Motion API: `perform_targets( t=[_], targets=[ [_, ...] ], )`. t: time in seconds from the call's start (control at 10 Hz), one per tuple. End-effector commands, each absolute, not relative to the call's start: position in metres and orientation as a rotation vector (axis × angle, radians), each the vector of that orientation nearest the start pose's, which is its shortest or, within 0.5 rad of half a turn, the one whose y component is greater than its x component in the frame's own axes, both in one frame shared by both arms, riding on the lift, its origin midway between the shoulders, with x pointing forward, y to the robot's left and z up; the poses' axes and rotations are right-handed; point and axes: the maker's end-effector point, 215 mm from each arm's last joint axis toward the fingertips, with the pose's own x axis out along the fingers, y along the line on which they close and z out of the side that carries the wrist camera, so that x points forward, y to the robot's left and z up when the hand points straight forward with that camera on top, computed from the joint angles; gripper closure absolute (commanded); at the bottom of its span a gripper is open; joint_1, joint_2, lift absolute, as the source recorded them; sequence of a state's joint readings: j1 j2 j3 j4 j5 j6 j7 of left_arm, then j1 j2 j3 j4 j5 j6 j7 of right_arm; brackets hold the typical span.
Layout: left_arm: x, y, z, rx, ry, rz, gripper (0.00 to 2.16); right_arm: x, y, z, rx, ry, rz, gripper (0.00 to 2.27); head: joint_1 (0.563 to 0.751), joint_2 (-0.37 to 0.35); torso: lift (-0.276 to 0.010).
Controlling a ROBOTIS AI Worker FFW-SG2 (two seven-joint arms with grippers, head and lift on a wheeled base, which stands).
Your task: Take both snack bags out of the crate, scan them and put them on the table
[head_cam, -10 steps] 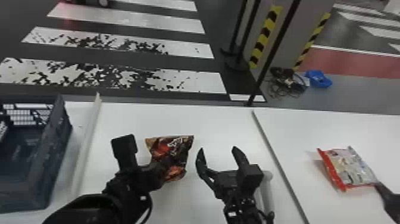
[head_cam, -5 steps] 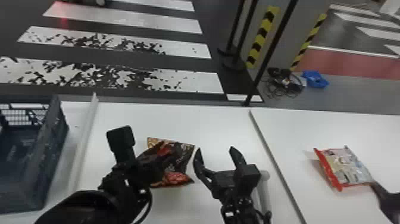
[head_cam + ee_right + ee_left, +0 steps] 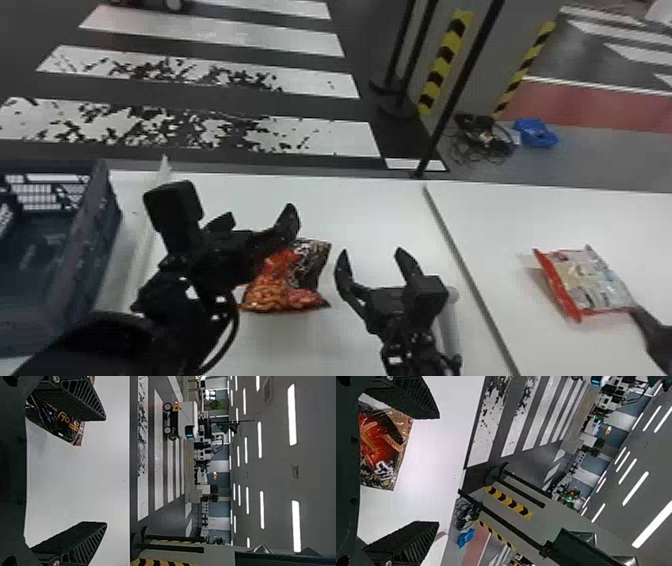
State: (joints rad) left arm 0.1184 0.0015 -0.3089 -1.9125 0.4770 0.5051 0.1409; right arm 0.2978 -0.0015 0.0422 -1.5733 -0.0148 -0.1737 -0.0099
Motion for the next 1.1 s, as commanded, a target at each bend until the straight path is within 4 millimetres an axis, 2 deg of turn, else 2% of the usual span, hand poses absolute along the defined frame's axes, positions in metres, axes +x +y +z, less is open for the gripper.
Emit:
perform_targets(
  t=[0.0,0.2,0.4,0.6,0.8,1.0],
  targets=[
    [0.513,0.039,-0.355,-0.363,0.325,-0.313,0.04,0.482,-0.208,-0.458,0.035,0.161,0.022,0.04,0.695,-0.221,-0.091],
    [0.503,0.087,-0.351,-0.235,0.266,-0.256,0.04,0.485,-0.207,-0.463,0.043,0.202,0.032,0.04,0.695,-0.183,-0.091],
    [0.494,0.131,-0.345,-0.129,0.207,-0.196,0.04,0.488,-0.216,-0.469,0.097,0.306,0.05,0.04,0.695,-0.132,-0.091],
    [0.483,0.169,-0.329,-0.087,0.125,-0.159,0.07,0.489,-0.222,-0.46,0.112,0.351,0.067,0.04,0.695,-0.1,-0.091],
    [0.468,0.196,-0.313,-0.025,0.028,-0.146,0.08,0.48,-0.215,-0.467,0.174,0.454,0.111,0.04,0.695,-0.061,-0.091],
    [0.453,0.207,-0.294,0.02,-0.099,-0.148,0.08,0.473,-0.202,-0.474,0.21,0.496,0.15,0.05,0.695,-0.03,-0.091]
  ],
)
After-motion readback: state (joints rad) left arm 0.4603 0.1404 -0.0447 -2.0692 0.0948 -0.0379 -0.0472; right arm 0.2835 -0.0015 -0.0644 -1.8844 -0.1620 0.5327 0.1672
